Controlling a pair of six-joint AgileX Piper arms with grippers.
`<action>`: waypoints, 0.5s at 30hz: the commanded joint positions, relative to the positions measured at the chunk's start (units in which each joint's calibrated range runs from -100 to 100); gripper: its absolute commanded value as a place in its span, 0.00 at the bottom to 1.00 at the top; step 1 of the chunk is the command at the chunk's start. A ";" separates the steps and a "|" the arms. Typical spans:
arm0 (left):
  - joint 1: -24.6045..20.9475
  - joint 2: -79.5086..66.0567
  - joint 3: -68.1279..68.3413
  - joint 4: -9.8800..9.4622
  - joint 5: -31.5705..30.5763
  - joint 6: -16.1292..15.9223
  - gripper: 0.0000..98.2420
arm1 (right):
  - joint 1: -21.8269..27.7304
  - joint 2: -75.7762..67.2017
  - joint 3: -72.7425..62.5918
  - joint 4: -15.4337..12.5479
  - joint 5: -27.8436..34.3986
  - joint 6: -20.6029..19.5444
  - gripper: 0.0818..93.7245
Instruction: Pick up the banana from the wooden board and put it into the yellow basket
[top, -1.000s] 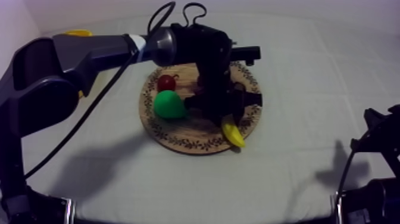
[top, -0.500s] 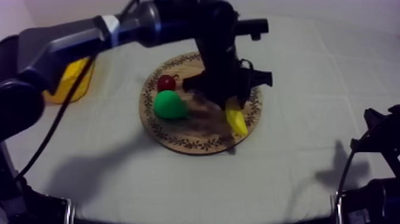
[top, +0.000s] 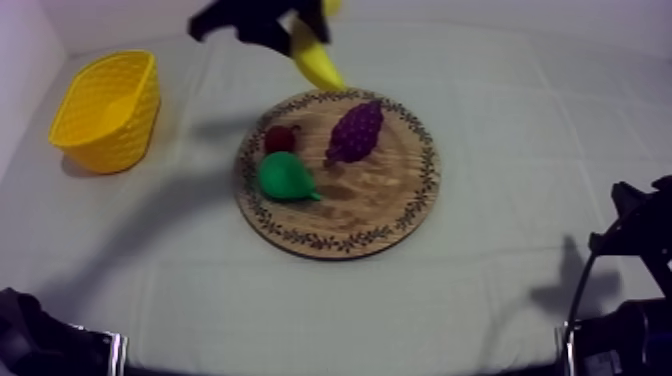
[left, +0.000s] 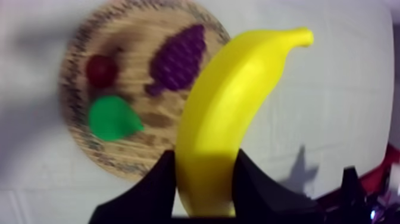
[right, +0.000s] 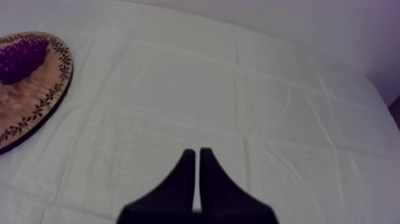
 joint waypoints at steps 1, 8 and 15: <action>-5.74 -2.56 0.74 -0.10 -0.10 -1.08 0.37 | 0.01 -0.04 -0.03 -0.01 -0.02 0.00 0.01; -17.39 -4.64 0.88 -0.64 0.35 -4.62 0.38 | 0.01 -0.04 -0.03 -0.01 -0.02 0.00 0.01; -26.31 0.07 -0.04 -1.27 0.18 -7.32 0.38 | 0.01 -0.04 -0.03 -0.01 -0.02 0.00 0.01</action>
